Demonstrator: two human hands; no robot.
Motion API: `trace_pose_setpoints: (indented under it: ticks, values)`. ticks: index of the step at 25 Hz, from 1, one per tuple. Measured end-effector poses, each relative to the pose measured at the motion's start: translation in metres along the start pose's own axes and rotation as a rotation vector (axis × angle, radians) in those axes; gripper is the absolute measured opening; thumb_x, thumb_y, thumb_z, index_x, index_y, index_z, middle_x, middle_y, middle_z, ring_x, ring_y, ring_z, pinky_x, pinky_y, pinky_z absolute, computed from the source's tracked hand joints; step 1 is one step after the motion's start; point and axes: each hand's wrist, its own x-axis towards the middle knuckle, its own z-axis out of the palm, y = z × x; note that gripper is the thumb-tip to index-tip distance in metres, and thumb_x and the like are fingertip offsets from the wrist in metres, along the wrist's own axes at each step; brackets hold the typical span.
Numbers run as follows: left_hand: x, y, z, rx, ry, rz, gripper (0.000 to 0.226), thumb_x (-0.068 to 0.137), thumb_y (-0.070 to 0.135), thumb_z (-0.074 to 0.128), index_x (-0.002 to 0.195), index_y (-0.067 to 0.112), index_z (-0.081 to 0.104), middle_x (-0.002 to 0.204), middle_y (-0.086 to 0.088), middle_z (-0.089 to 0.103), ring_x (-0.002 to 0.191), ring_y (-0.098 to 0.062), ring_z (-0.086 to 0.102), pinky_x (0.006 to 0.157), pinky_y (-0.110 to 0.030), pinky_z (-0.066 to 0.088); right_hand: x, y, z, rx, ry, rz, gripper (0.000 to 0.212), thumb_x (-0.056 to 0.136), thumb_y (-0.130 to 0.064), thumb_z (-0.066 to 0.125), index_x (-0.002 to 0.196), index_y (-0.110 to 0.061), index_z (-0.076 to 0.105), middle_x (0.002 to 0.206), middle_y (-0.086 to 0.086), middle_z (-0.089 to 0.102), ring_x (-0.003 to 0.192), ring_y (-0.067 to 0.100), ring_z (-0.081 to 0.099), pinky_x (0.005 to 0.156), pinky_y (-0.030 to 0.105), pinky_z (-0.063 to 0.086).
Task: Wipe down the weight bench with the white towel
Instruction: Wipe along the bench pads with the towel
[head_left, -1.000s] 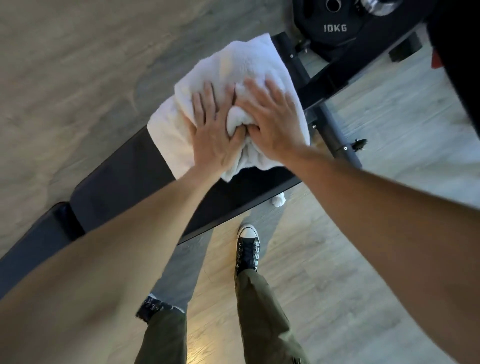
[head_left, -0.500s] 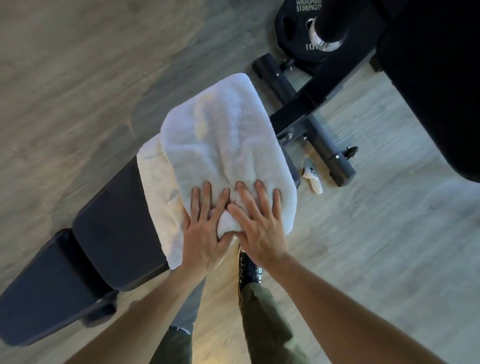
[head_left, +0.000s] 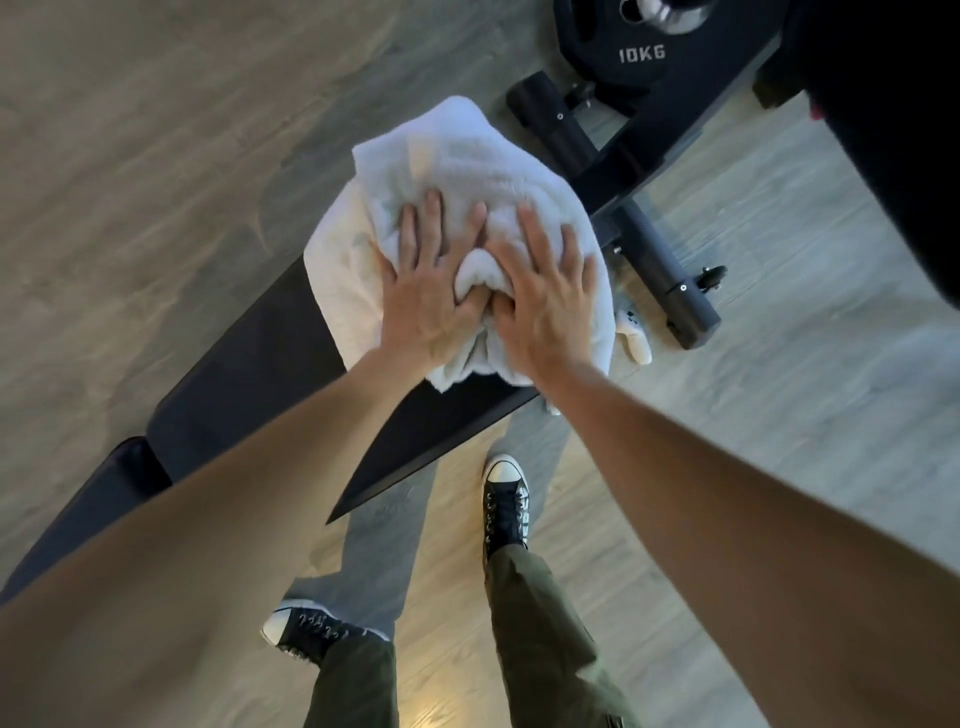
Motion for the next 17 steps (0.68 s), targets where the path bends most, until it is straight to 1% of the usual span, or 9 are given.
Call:
trace_pose_setpoints:
  ticks: [3,6,8,10,11,13,14,16,17]
  values:
    - [-0.03,-0.003,0.012,0.085,-0.016,0.095,0.08,0.095,0.065,0.029,0.167,0.039,0.005,0.178,-0.007,-0.007,0.164,-0.033,-0.009,0.125,-0.072,-0.001,-0.04,-0.004,0.008,0.026,0.006,0.052,0.052,0.09,-0.034,0.059,0.142,-0.032,0.051,0.17,0.0,0.023,0.154,0.049,0.011,0.119,0.072,0.014]
    - [-0.06,-0.022,0.022,0.086,-0.012,0.165,0.081,0.094,0.067,0.032,0.166,0.042,0.006,0.178,-0.005,-0.002,0.164,-0.031,-0.005,0.125,-0.07,0.005,-0.07,-0.012,0.021,0.021,-0.005,0.026,0.05,0.087,-0.036,0.06,0.136,-0.033,0.053,0.17,0.005,0.023,0.154,0.05,0.006,0.119,0.073,0.012]
    - [-0.091,-0.046,0.027,0.05,-0.025,0.171,0.083,0.093,0.063,0.039,0.166,0.043,0.006,0.179,-0.002,-0.003,0.164,-0.027,-0.007,0.126,-0.069,0.007,-0.093,-0.032,0.035,-0.022,-0.06,-0.012,0.047,0.087,-0.039,0.061,0.134,-0.033,0.053,0.17,0.007,0.021,0.154,0.051,0.002,0.12,0.073,0.011]
    - [-0.132,-0.077,0.029,-0.02,-0.042,0.094,0.084,0.092,0.057,0.045,0.165,0.046,0.006,0.178,0.001,-0.004,0.164,-0.024,-0.009,0.127,-0.068,0.008,-0.114,-0.062,0.056,-0.014,-0.16,-0.041,0.043,0.092,-0.041,0.061,0.134,-0.035,0.051,0.172,0.006,0.015,0.155,0.05,-0.006,0.122,0.069,0.007]
    - [-0.153,-0.093,0.029,-0.058,-0.056,0.021,0.085,0.09,0.056,0.047,0.164,0.048,0.005,0.178,0.003,-0.005,0.164,-0.022,-0.01,0.128,-0.067,0.008,-0.123,-0.078,0.068,0.0,-0.215,-0.068,0.043,0.093,-0.04,0.061,0.135,-0.035,0.05,0.173,0.006,0.011,0.154,0.049,-0.01,0.123,0.067,0.003]
    - [-0.198,-0.126,0.024,-0.123,-0.085,-0.153,0.086,0.088,0.056,0.047,0.162,0.052,0.003,0.178,0.006,-0.005,0.164,-0.02,-0.01,0.13,-0.059,0.009,-0.141,-0.114,0.091,0.025,-0.318,-0.142,0.044,0.094,-0.037,0.061,0.136,-0.032,0.05,0.173,0.006,0.004,0.153,0.048,-0.018,0.124,0.063,-0.007]
    - [-0.219,-0.141,0.022,-0.147,-0.09,-0.223,0.085,0.088,0.055,0.046,0.162,0.053,0.004,0.177,0.009,-0.005,0.164,-0.019,-0.008,0.13,-0.055,0.012,-0.147,-0.133,0.1,0.037,-0.374,-0.18,0.043,0.094,-0.036,0.06,0.136,-0.031,0.05,0.173,0.006,0.003,0.153,0.047,-0.021,0.124,0.061,-0.012]
    - [-0.251,-0.168,0.012,-0.202,-0.081,-0.334,0.079,0.089,0.052,0.043,0.161,0.057,0.011,0.177,0.014,0.0,0.164,-0.015,-0.001,0.128,-0.047,0.02,-0.149,-0.169,0.112,0.046,-0.475,-0.271,0.043,0.096,-0.036,0.059,0.138,-0.028,0.052,0.173,0.006,0.004,0.153,0.045,-0.02,0.123,0.058,-0.015]
    - [-0.263,-0.177,0.004,-0.246,-0.07,-0.389,0.072,0.09,0.05,0.044,0.157,0.063,0.019,0.176,0.016,0.01,0.163,-0.014,0.01,0.126,-0.045,0.025,-0.145,-0.184,0.118,0.045,-0.518,-0.312,0.045,0.097,-0.037,0.057,0.141,-0.028,0.05,0.173,0.006,0.007,0.154,0.044,-0.017,0.124,0.058,-0.013]
